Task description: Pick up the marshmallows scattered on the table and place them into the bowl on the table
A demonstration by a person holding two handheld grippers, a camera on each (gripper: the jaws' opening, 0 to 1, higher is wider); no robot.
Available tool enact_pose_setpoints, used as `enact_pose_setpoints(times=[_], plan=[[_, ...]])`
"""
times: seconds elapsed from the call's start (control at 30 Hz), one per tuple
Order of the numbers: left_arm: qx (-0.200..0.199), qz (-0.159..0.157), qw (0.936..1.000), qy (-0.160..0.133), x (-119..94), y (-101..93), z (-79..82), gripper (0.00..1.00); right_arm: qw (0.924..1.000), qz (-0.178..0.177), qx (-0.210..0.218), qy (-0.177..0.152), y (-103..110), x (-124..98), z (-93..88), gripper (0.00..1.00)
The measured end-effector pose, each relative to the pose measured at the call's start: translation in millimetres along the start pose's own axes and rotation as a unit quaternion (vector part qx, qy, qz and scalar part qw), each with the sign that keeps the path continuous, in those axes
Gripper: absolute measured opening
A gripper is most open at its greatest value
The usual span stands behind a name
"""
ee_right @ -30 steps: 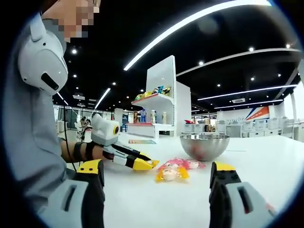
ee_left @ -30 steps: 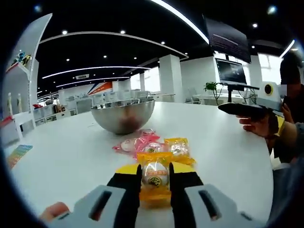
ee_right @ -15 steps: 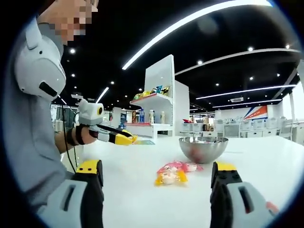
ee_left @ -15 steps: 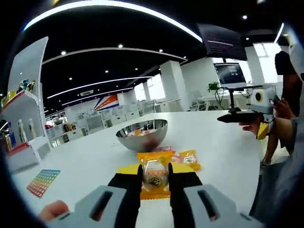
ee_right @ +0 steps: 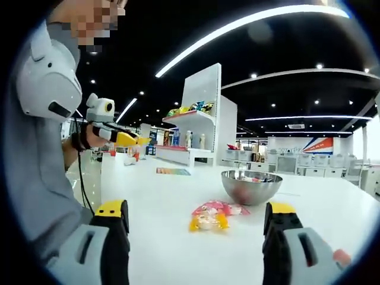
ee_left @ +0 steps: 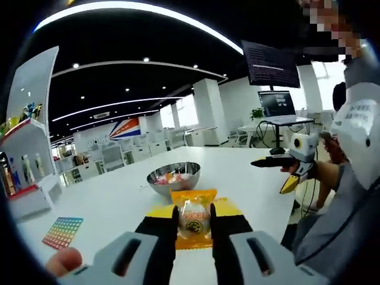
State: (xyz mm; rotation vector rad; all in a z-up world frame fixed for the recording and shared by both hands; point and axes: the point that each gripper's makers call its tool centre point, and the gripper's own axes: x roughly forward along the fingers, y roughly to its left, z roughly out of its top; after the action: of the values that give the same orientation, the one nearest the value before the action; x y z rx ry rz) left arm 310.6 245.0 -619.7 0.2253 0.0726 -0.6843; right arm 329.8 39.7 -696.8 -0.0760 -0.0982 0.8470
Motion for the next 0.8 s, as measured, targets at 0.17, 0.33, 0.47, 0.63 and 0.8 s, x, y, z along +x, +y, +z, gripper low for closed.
enact_pose_setpoints(times=[0.17, 0.33, 0.47, 0.63, 0.8], plan=[[0.026, 0.010, 0.9996, -0.010, -2, 11.1, 18.5, 0.22, 1.0000, -0.007, 0.000, 0.002, -4, 3, -0.9, 0.90], [0.062, -0.003, 0.9980, -0.008, 9, 16.1, 32.5, 0.22, 0.9999, -0.010, -0.001, 0.007, -4, 3, -2.3, 0.90], [0.093, -0.023, 0.9952, -0.019, 25, 14.0, 54.6, 0.22, 0.9998, -0.012, -0.007, 0.014, -2, 1, -4.3, 0.89], [0.097, -0.042, 0.9919, -0.070, 49, 24.4, 103.0, 0.22, 0.9998, -0.012, -0.005, 0.016, -2, 1, -4.2, 0.89], [0.105, -0.037, 0.9898, -0.089, 76, 54.2, 138.3, 0.22, 0.9996, -0.014, -0.012, 0.019, -3, 2, -5.6, 0.89]])
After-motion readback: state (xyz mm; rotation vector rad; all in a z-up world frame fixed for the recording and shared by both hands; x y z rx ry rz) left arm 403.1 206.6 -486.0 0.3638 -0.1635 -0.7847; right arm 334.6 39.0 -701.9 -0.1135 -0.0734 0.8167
